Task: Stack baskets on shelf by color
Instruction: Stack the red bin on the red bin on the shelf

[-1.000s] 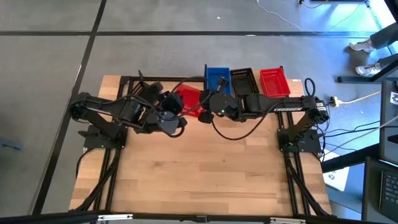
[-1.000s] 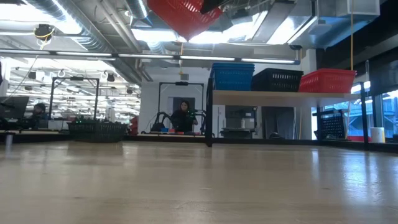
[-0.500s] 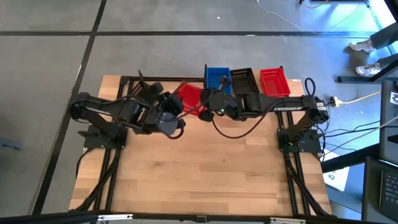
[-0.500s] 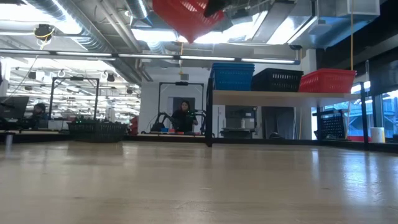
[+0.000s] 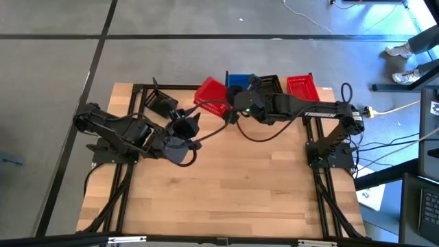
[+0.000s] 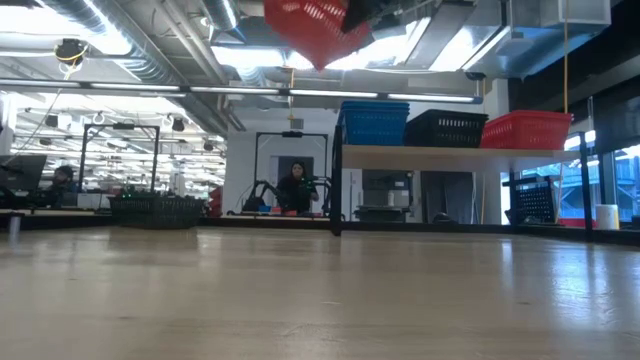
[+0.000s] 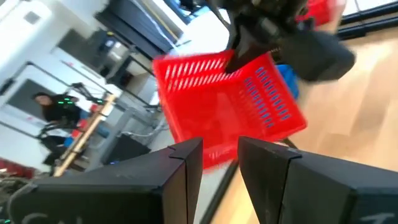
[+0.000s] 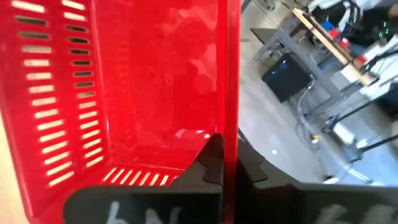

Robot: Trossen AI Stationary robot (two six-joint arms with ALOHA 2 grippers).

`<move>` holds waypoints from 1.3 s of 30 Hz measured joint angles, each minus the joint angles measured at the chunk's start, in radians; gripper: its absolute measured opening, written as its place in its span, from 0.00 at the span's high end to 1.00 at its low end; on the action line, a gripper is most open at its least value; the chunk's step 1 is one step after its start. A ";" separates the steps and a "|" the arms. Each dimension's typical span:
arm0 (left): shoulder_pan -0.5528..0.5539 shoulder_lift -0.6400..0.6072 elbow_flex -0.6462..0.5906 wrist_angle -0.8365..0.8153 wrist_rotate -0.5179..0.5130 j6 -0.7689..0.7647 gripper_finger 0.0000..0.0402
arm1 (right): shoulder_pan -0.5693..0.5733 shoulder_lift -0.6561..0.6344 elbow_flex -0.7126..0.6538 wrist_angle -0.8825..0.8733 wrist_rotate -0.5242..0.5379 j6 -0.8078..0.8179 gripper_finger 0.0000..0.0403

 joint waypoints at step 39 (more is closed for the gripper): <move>0.267 -0.211 0.000 -0.140 0.577 -0.344 0.76 | -0.515 -0.579 0.057 -0.911 -0.479 0.930 1.00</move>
